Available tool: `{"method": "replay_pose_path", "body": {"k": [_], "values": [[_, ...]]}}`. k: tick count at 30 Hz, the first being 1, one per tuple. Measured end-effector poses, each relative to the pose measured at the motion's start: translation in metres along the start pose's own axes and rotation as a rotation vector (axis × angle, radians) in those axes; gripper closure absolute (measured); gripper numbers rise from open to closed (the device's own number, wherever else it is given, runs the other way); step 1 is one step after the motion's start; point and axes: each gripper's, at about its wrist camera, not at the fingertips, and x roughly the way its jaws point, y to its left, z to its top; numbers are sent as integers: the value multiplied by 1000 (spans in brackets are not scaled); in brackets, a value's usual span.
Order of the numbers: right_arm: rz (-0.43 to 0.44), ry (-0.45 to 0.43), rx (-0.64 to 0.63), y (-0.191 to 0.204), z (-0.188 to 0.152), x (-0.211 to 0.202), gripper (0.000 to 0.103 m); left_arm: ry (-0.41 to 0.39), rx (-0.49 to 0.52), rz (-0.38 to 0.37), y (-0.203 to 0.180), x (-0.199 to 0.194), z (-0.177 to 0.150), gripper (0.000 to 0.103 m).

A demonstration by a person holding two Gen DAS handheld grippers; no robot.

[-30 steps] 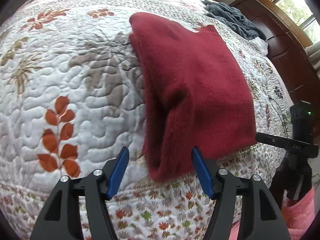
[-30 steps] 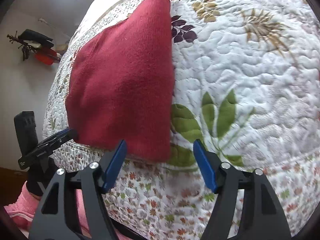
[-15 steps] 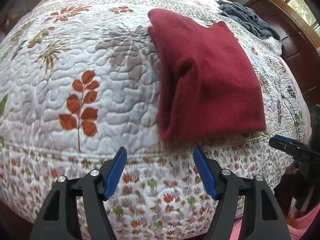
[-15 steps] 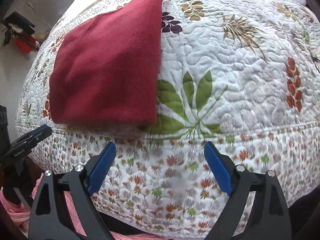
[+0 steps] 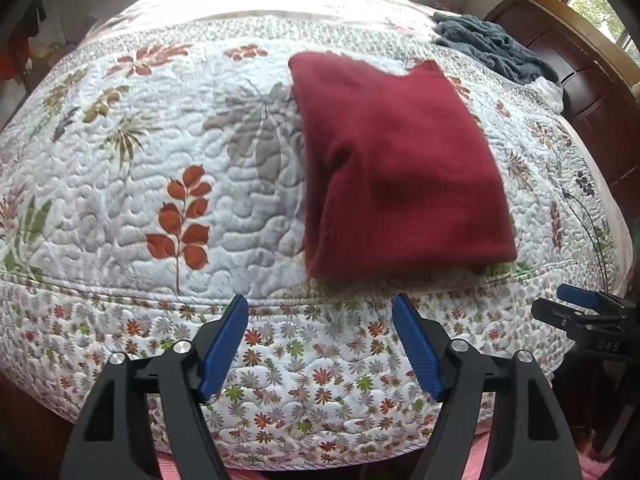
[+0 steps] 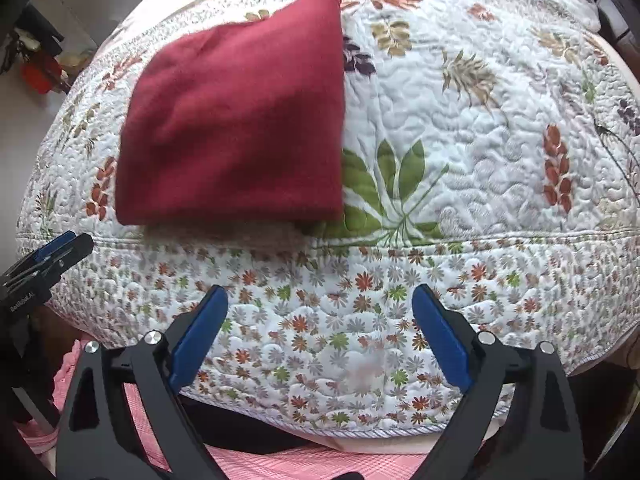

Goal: Fold small clothes

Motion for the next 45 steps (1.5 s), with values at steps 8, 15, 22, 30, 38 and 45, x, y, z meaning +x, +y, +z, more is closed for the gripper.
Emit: {"method": "replay_pose_path", "body": {"k": [8, 15, 22, 30, 38, 45], "values": [[-41, -34, -12, 4, 8, -34, 7, -30, 16, 33, -15, -23, 7, 18], [-92, -51, -23, 15, 8, -54, 7, -44, 17, 68, -23, -40, 8, 14], [-127, -103, -23, 23, 7, -79, 7, -92, 39, 102, -31, -60, 7, 12], [-130, -149, -32, 28, 7, -101, 6, -119, 36, 80, -40, -79, 9, 12], [-122, -154, -22, 29, 8, -108, 6, -132, 64, 116, -51, -85, 6, 12], [-150, -149, -13, 24, 11, -102, 6, -125, 63, 122, -53, -82, 7, 12]]}}
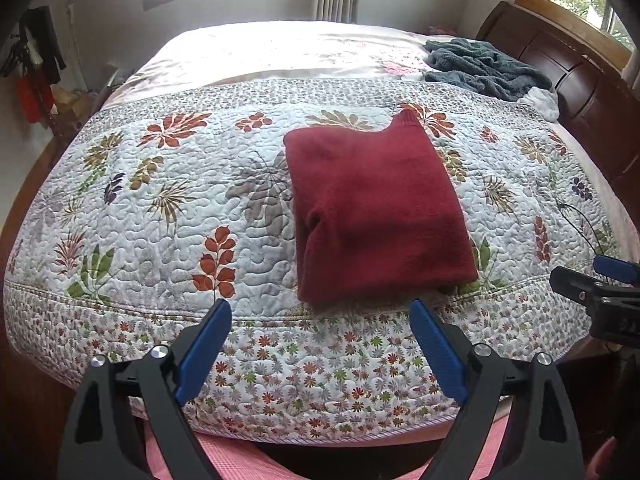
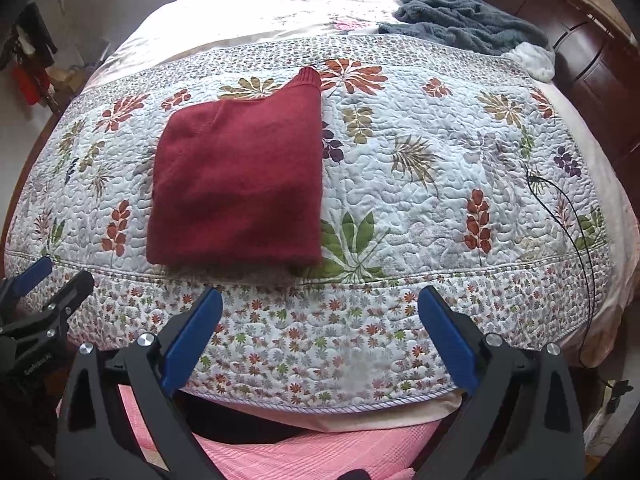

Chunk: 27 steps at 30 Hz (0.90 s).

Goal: Fold small clothes

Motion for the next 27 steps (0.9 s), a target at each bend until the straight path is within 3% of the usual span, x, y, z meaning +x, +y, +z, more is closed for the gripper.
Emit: {"method": "replay_pose_path", "body": {"k": [27], "values": [[-5, 6, -5, -5, 2, 15, 6, 17, 15, 14, -1, 12, 3, 12]]}}
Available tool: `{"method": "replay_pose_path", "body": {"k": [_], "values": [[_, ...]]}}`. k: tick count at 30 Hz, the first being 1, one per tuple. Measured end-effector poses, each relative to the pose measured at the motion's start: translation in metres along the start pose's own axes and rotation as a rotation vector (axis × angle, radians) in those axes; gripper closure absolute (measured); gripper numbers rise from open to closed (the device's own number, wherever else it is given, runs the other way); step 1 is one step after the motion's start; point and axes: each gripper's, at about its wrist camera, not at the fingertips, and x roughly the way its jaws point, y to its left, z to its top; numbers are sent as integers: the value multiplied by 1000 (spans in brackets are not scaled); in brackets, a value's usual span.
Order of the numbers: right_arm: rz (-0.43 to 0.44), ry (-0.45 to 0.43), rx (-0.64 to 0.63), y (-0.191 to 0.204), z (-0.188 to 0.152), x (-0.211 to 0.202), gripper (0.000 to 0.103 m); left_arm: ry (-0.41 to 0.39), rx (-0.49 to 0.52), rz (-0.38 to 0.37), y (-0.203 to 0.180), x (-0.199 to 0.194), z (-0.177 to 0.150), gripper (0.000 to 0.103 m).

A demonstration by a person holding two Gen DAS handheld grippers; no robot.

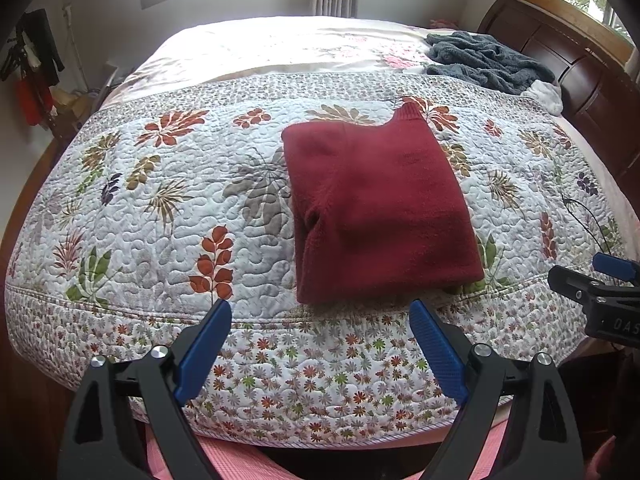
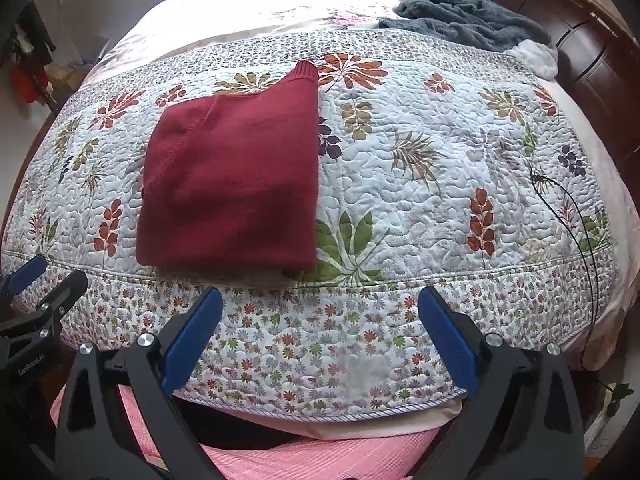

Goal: Fold small clothes

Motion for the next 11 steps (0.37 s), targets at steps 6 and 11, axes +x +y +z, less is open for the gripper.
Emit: {"method": "replay_pose_path", "body": {"k": [6, 11], "values": [[-10, 5, 7, -2, 0, 0, 6, 2, -2, 3, -1, 0, 1, 12], [-8, -2, 5, -3, 0, -1, 6, -4, -1, 5, -1, -1, 1, 12]]}}
